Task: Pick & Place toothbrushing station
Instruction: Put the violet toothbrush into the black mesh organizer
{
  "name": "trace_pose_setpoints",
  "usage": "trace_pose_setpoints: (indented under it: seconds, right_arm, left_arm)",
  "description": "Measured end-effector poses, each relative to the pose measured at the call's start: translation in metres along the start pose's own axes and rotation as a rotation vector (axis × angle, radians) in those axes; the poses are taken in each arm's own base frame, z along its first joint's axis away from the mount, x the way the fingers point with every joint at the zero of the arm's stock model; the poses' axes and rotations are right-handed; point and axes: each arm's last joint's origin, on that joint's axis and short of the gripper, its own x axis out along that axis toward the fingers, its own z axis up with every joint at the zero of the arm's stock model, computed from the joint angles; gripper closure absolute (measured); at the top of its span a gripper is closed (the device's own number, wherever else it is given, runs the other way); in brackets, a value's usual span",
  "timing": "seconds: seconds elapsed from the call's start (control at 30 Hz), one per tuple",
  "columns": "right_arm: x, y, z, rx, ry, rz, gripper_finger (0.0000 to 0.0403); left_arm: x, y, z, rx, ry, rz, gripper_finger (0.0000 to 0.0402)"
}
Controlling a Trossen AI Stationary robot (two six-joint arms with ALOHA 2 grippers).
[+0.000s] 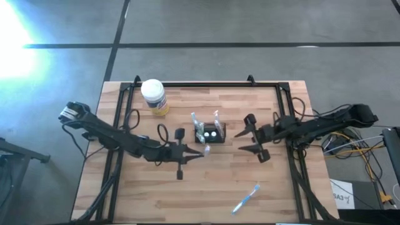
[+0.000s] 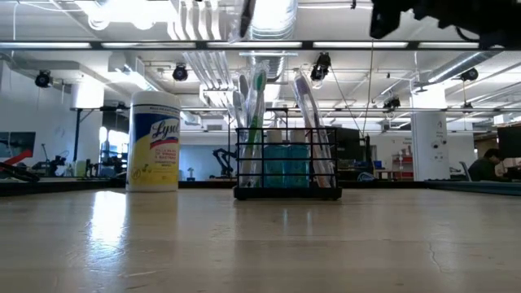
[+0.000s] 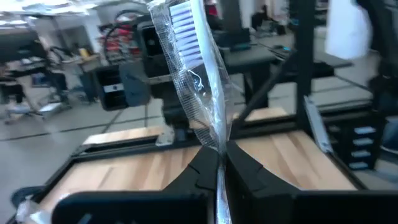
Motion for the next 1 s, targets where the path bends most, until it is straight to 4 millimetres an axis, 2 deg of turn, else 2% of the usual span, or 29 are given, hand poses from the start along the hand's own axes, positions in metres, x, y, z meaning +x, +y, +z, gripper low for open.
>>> trace_pose_setpoints:
  seconds: [0.17, 0.4, 0.73, 1.0]
  right_arm:
    - [0.033, -0.005, 0.005, 0.007, 0.026, -0.001, 0.0162]
    - [0.068, -0.011, 0.008, 0.020, 0.043, -0.002, 0.0171]
    - [0.085, -0.014, -0.002, 0.029, 0.077, -0.001, 0.0189]
    - [0.098, -0.014, 0.000, 0.057, 0.070, 0.046, 0.0208]
  left_arm:
    - [0.012, -0.002, -0.009, 0.002, -0.032, 0.042, 0.0392]
    - [0.023, -0.003, -0.010, 0.037, -0.021, 0.103, 0.0400]
    - [0.027, 0.003, -0.002, 0.057, -0.036, 0.155, 0.0401]
    - [0.032, 0.010, -0.008, 0.049, -0.012, 0.180, 0.0401]
